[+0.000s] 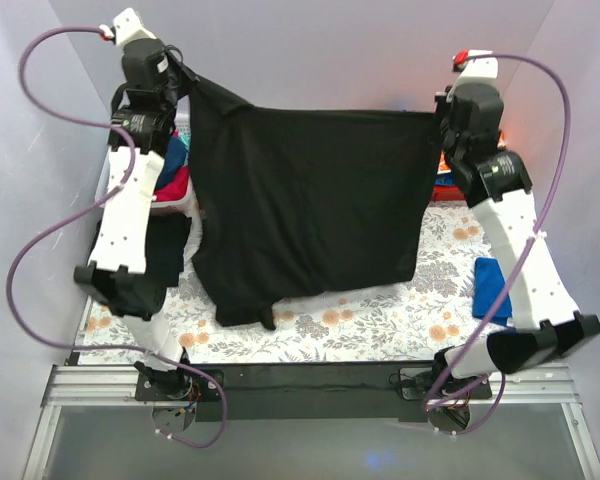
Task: Fold and stack the t-shirts
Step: Flatten the tshirt out
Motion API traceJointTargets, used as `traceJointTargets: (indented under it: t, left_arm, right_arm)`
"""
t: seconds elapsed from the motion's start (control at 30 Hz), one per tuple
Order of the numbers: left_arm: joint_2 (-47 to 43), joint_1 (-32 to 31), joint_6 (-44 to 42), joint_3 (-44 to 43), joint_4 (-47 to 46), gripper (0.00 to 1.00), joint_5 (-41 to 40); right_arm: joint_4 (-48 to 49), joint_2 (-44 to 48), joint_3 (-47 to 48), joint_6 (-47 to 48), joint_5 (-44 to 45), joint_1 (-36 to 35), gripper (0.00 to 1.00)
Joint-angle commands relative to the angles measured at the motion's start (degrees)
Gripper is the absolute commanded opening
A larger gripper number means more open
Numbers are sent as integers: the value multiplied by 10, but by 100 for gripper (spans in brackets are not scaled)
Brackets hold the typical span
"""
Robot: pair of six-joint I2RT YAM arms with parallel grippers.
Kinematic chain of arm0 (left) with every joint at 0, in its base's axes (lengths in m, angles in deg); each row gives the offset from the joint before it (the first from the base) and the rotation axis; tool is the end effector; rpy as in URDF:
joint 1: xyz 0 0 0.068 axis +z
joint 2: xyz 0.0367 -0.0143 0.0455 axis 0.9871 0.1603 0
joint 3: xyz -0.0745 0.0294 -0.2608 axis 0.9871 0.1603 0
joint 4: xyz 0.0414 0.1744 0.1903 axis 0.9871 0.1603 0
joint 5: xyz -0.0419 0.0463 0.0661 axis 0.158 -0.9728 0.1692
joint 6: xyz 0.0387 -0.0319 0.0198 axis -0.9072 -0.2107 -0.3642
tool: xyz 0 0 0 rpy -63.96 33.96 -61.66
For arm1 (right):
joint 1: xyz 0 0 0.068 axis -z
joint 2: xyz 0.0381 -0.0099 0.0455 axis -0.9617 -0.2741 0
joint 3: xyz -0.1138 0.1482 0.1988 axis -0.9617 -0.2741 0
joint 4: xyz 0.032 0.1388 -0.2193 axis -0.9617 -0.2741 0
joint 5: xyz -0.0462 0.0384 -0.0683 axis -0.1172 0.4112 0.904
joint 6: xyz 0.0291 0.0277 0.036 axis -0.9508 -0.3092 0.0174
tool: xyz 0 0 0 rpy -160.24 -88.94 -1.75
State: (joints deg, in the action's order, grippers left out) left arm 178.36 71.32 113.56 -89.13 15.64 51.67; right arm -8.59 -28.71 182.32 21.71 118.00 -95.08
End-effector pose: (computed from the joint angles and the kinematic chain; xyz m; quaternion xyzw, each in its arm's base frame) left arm 0.3462 -0.0473 0.5337 -0.4331 0.5960 -0.3253 0.5927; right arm 0.2637 0.0819 0.4947 0.0576 0.7544 -0.0608 0.6510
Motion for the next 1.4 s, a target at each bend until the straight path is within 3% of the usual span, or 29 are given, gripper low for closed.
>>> traceJointTargets:
  t: [0.0,0.23,0.4,0.67,0.93,1.37]
  left_arm:
    - [13,5,-13,-99,-7,0,-10]
    - [-3,5,-54,-144,-54,0,-21]
    - [-39,5,-60,-159,-57,0,-4]
    - [-126,5,-58,-93,-39,0,-3]
    - [-170,5,-56,-105,-39,0,2]
    - [-104,5,-44,-83,-54,0,10]
  right_arm:
    - [51,-48,115,6,-87,51,1]
    - [51,-93,234,19,-147,66,1]
    - [61,-56,204,23,-167,67,1]
    - [62,48,83,-2,-204,66,1]
    - [59,101,80,10,-208,66,1]
    - [58,51,81,19,-192,66,1]
